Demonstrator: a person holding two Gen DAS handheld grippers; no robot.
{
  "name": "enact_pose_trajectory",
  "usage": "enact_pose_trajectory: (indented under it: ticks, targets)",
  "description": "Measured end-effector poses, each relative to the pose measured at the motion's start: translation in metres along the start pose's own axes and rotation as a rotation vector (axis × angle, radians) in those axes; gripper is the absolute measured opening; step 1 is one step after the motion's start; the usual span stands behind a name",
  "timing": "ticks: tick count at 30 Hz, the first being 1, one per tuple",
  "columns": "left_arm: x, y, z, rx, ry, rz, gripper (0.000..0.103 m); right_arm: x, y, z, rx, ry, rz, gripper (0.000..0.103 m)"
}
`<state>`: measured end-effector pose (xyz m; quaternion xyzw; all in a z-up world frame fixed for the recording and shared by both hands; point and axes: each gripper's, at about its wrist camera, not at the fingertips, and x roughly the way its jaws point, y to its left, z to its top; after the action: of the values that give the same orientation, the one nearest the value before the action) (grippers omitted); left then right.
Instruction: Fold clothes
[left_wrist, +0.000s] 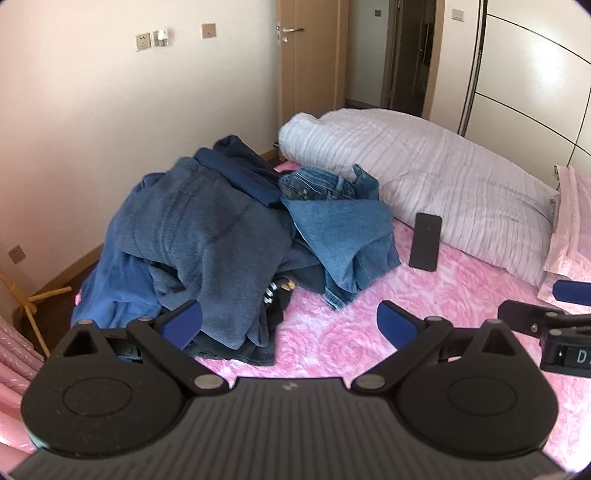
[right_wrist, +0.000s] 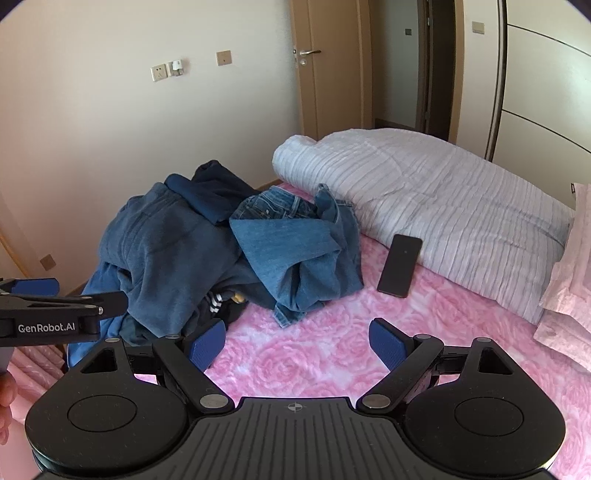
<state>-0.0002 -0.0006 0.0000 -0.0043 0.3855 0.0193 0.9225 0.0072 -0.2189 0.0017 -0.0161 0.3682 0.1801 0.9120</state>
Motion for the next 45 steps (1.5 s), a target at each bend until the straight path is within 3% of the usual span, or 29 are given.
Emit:
enact_pose_trajectory:
  ticks: [5, 16, 45]
  targets:
    - [-0.002, -0.006, -0.002, -0.011, -0.017, 0.009, 0.099, 0.000, 0.003, 0.004, -0.006, -0.006, 0.004, 0.088]
    - [0.003, 0.014, -0.009, -0.037, 0.005, -0.048, 0.099, 0.009, 0.009, 0.000, -0.008, 0.004, 0.017, 0.088]
    - [-0.014, 0.009, -0.018, -0.002, 0.007, 0.015, 0.099, 0.019, 0.011, -0.009, -0.023, 0.041, 0.061, 0.088]
